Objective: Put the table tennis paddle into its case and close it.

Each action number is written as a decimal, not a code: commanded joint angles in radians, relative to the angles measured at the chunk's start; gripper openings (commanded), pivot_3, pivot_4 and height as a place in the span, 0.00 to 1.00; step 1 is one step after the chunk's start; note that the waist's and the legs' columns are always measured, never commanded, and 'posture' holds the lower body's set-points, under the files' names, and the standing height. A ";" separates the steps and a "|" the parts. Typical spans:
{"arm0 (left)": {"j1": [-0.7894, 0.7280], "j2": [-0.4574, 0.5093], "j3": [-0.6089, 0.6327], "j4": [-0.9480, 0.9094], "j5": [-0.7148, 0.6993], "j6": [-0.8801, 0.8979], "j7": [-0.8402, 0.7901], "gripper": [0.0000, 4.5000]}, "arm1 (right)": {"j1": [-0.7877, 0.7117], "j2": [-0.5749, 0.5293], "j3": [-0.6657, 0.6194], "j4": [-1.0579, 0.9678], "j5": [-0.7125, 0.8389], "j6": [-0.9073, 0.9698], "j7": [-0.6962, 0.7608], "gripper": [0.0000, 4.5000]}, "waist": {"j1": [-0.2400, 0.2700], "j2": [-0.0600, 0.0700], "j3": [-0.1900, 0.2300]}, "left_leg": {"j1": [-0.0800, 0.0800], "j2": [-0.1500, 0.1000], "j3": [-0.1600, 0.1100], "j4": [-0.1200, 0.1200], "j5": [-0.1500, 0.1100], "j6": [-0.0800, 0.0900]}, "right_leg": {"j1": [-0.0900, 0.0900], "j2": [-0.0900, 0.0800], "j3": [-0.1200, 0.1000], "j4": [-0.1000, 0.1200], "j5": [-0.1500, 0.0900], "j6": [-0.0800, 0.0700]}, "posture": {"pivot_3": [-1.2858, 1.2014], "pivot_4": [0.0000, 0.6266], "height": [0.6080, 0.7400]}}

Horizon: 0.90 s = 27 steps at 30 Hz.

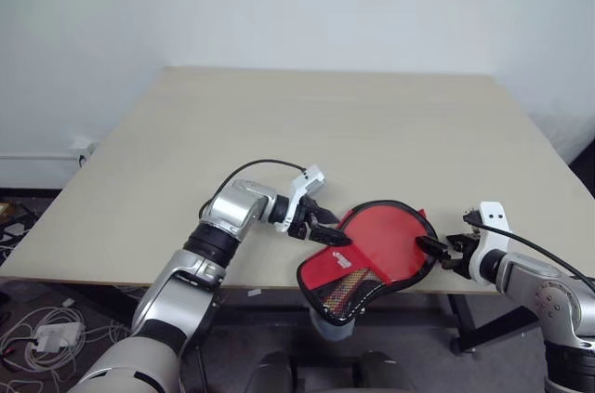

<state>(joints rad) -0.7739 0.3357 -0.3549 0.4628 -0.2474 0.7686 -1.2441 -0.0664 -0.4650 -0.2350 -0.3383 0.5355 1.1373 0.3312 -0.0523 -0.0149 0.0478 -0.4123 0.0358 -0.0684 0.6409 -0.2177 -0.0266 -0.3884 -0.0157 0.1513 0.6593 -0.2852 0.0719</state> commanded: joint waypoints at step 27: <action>0.067 0.001 0.033 -0.075 -0.020 0.044 0.056 1.00 | -0.459 0.168 -0.112 0.161 -0.024 -0.236 -0.202 0.00 | -0.001 0.004 0.002 | 0.000 0.000 0.000 0.001 0.001 0.001 | 0.000 0.000 0.000 0.002 0.001 0.000 | 0.52 0.00 1.00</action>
<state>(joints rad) -0.7087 0.3390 -0.3319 0.4221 -0.2533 0.8140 -1.1904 -0.4814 -0.2919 -0.3073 -0.1879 0.5295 0.9645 0.1531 -0.0528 -0.0111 0.0495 -0.4124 0.0357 -0.0686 0.6415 -0.2168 -0.0254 -0.3884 -0.0155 0.1513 0.6612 -0.2845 0.0721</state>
